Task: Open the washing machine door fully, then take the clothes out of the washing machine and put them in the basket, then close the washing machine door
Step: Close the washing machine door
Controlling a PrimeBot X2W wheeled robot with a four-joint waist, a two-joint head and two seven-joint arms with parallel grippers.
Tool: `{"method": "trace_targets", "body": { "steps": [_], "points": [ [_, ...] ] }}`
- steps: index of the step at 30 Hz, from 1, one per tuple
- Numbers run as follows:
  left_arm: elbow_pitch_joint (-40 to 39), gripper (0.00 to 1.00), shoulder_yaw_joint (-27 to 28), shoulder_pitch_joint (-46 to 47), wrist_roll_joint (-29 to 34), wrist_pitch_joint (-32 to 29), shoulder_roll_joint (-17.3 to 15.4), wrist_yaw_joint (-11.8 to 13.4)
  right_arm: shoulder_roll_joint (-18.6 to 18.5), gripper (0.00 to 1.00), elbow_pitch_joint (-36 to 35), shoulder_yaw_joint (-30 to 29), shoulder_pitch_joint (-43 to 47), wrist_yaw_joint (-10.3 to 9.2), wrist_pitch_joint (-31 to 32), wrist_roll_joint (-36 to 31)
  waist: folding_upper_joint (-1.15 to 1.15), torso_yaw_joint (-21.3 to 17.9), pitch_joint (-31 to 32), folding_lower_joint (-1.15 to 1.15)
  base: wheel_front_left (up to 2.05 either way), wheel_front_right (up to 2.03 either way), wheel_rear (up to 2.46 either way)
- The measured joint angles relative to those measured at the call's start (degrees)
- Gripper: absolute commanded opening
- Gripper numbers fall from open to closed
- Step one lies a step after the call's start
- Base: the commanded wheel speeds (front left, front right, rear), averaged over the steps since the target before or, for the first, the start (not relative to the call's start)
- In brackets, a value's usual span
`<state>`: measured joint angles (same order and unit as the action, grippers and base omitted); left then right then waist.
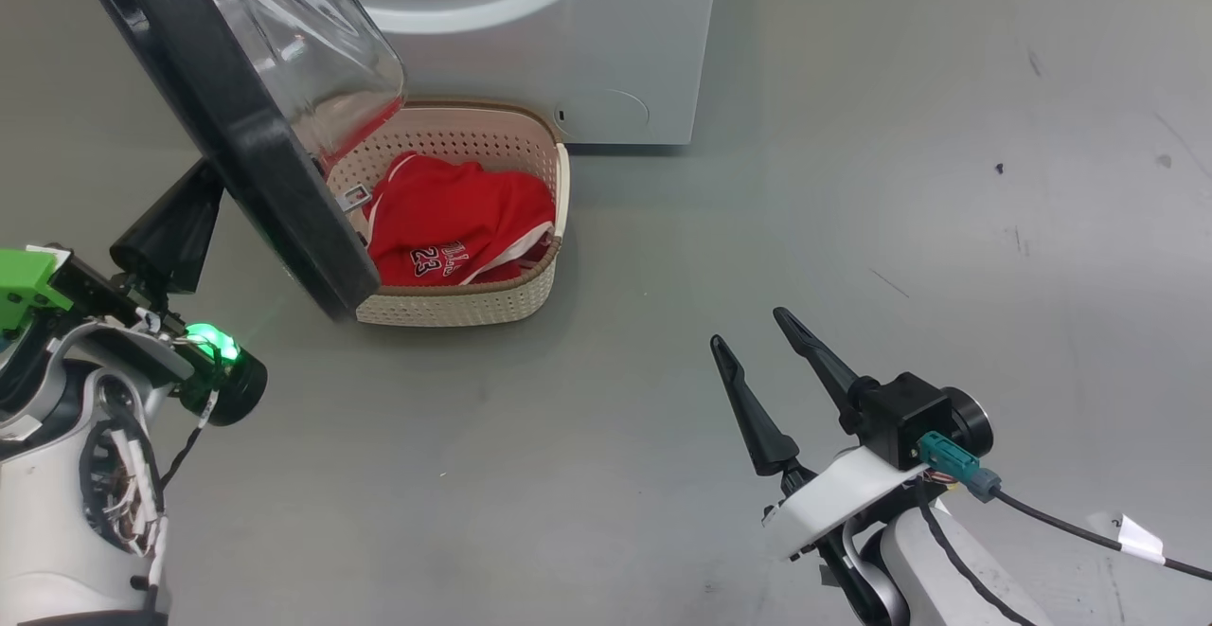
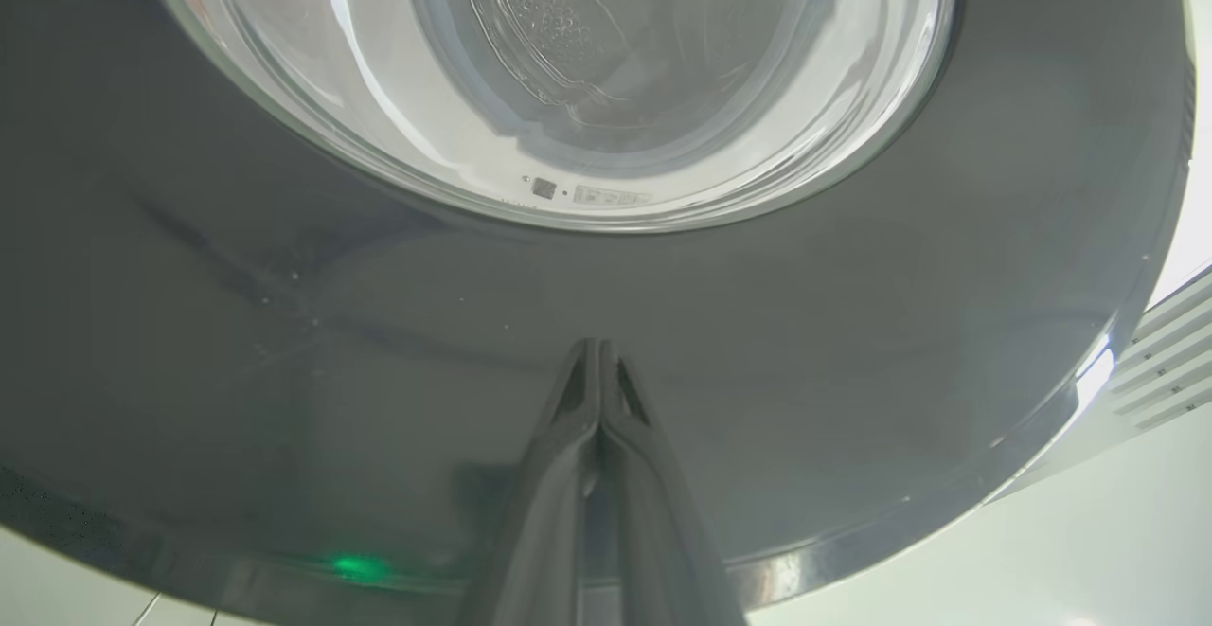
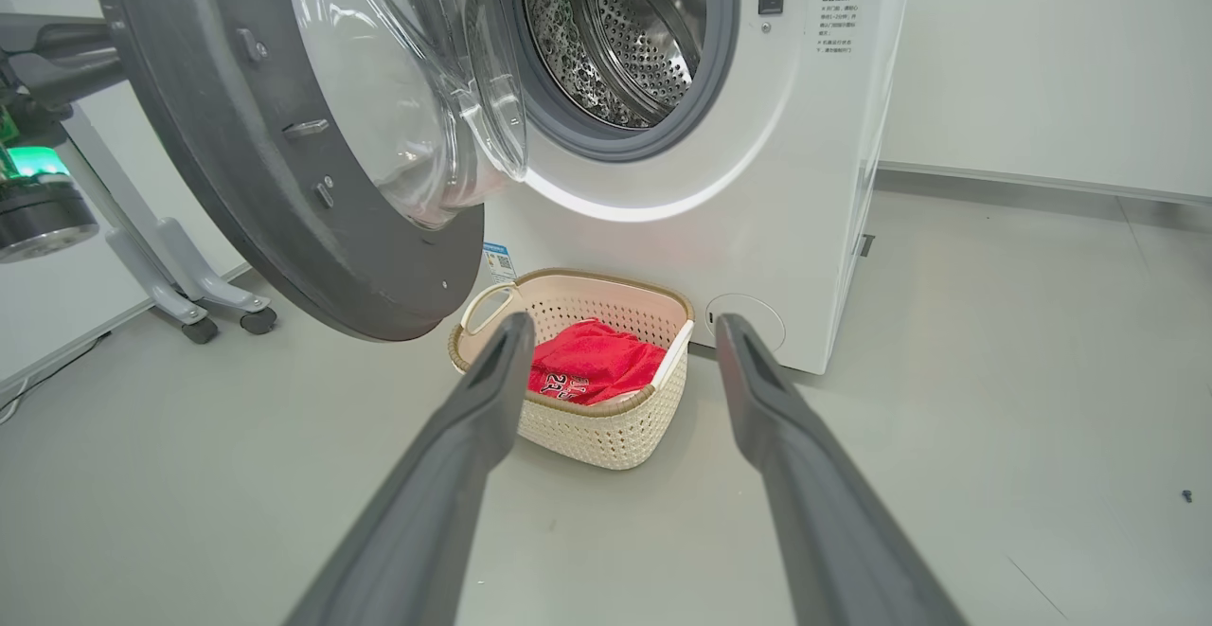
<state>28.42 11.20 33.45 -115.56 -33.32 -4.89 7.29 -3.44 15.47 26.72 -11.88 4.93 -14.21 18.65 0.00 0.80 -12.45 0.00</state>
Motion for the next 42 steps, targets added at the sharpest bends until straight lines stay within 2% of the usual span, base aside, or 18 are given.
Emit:
{"method": "trace_targets", "body": {
  "steps": [27,42],
  "points": [
    [-3.07,0.00,0.00,2.89,-0.94,6.73,0.24,0.00,0.07,1.00,-3.30,1.47,-1.22,-1.65,-0.24,2.58,0.00,-10.69,-5.16,0.00,0.00,0.00,0.00],
    [-5.01,0.00,5.33,6.93,-0.92,15.04,-1.13,0.00,0.16,1.00,-4.74,2.57,-1.72,-2.75,-0.24,3.86,0.00,-18.40,-8.68,0.00,0.00,0.00,0.00]
  ]
}}
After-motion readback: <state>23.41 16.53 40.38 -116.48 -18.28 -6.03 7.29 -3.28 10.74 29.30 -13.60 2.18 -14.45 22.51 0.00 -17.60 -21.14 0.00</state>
